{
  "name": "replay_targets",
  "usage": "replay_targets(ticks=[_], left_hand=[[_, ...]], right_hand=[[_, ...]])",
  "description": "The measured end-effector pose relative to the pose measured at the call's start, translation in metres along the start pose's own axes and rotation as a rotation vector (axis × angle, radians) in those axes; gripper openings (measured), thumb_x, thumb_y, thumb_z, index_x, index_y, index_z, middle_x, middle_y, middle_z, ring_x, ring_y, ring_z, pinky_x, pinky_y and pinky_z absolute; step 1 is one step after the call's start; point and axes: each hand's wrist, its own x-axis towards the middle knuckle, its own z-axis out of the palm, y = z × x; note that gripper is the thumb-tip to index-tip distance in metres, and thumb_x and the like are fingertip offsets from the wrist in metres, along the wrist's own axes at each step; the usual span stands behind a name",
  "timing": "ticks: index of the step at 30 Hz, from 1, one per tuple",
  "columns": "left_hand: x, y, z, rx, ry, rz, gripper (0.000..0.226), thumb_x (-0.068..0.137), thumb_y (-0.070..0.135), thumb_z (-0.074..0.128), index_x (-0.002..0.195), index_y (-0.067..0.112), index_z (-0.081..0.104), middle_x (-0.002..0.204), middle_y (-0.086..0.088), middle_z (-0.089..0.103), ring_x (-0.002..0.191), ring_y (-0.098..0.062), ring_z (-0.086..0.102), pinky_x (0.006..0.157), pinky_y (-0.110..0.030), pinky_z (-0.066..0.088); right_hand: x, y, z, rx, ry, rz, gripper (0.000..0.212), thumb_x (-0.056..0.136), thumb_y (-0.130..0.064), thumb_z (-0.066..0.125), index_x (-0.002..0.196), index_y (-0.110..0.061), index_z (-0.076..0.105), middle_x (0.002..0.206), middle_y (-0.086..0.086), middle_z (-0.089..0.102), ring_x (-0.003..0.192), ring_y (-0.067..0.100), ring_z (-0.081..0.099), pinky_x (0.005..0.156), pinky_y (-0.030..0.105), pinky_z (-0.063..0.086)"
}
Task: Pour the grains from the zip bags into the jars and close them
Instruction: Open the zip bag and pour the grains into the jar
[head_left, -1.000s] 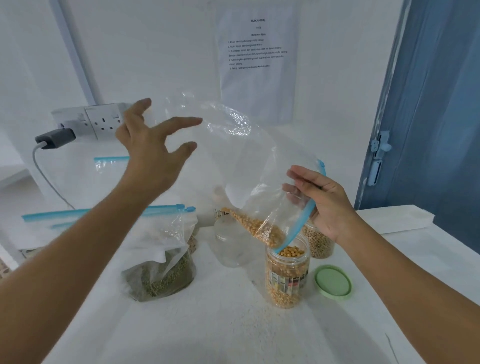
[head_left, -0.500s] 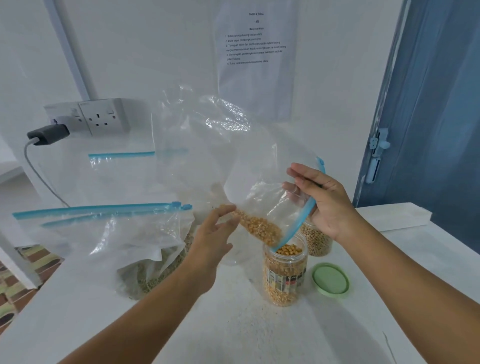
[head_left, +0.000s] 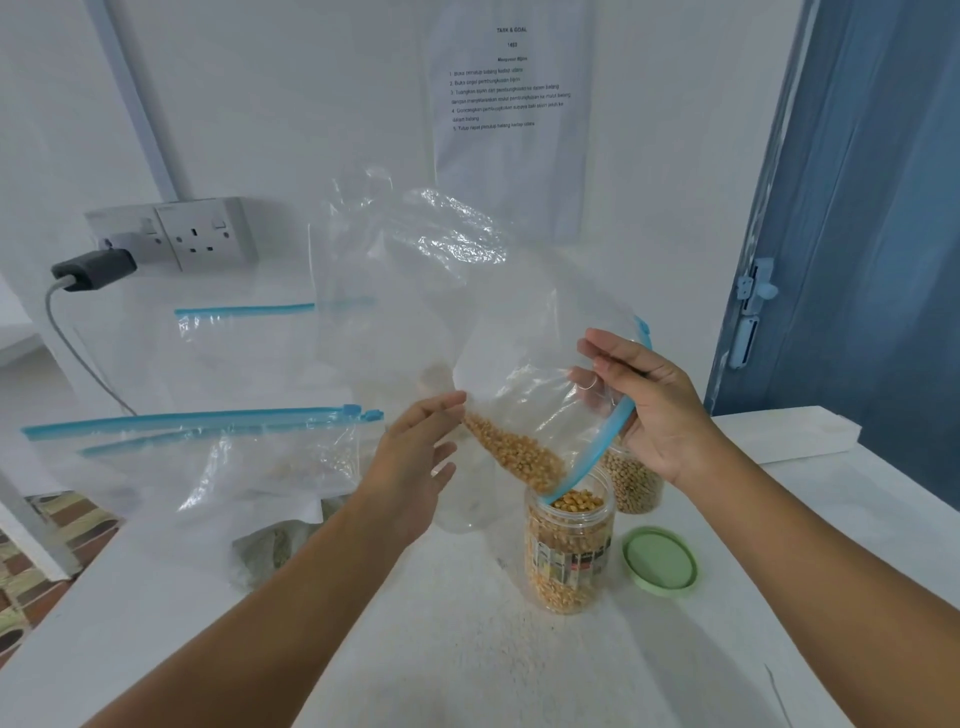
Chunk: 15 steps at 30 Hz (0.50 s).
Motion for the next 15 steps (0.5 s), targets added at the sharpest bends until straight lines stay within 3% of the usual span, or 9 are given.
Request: replay_targets(ticks=[3,5,7,10,13,15], left_hand=[[0.007,0.004,-0.002,-0.055,0.0,0.03,0.015,0.096,0.016,0.072,0.108,0.023,0.077,0.098,0.006,0.078,0.117,-0.023,0.063,0.109,-0.041,0.043],[0.007,0.008,0.0,-0.072,0.007,0.033,0.013,0.099,0.016,0.069,0.109,0.021,0.075,0.095,0.002,0.076,0.108,-0.022,0.065,0.107,-0.041,0.045],[0.006,0.009,0.002,-0.073,0.024,0.007,0.011,0.101,0.017,0.067,0.108,0.02,0.075,0.107,-0.002,0.069,0.106,-0.02,0.063,0.107,-0.042,0.047],[0.005,0.008,0.005,-0.091,0.015,-0.083,0.011,0.095,0.022,0.077,0.105,0.022,0.076,0.127,-0.01,0.055,0.12,-0.027,0.057,0.11,-0.047,0.049],[0.005,0.007,0.008,-0.118,-0.052,-0.176,0.046,0.083,0.025,0.087,0.12,0.02,0.06,0.143,-0.018,0.046,0.138,-0.04,0.046,0.113,-0.052,0.046],[0.007,0.007,0.01,-0.138,-0.097,-0.181,0.067,0.08,0.028,0.089,0.135,0.022,0.052,0.15,-0.02,0.043,0.142,-0.042,0.043,0.111,-0.048,0.046]], right_hand=[[0.0,-0.001,0.0,0.004,0.009,-0.005,0.03,0.09,0.0,0.064,0.099,-0.021,0.085,0.113,0.002,0.078,0.095,0.021,0.077,0.082,0.031,0.063],[0.0,-0.001,-0.001,0.012,0.015,-0.005,0.029,0.09,-0.001,0.065,0.099,-0.021,0.085,0.113,0.002,0.078,0.095,0.021,0.076,0.081,0.031,0.063],[0.001,-0.001,-0.001,0.016,0.018,0.0,0.029,0.09,-0.002,0.065,0.1,-0.021,0.084,0.115,0.003,0.077,0.096,0.022,0.076,0.081,0.032,0.062],[0.0,0.0,-0.001,0.02,0.018,0.004,0.028,0.088,-0.003,0.066,0.102,-0.02,0.084,0.116,0.003,0.077,0.095,0.021,0.076,0.079,0.031,0.062],[0.0,0.0,0.0,0.025,0.015,0.007,0.028,0.084,-0.005,0.068,0.101,-0.02,0.084,0.114,0.003,0.077,0.094,0.021,0.076,0.078,0.03,0.062],[-0.001,0.0,0.001,0.029,0.012,0.012,0.028,0.085,-0.004,0.067,0.101,-0.02,0.084,0.114,0.003,0.078,0.093,0.02,0.076,0.077,0.029,0.062]])
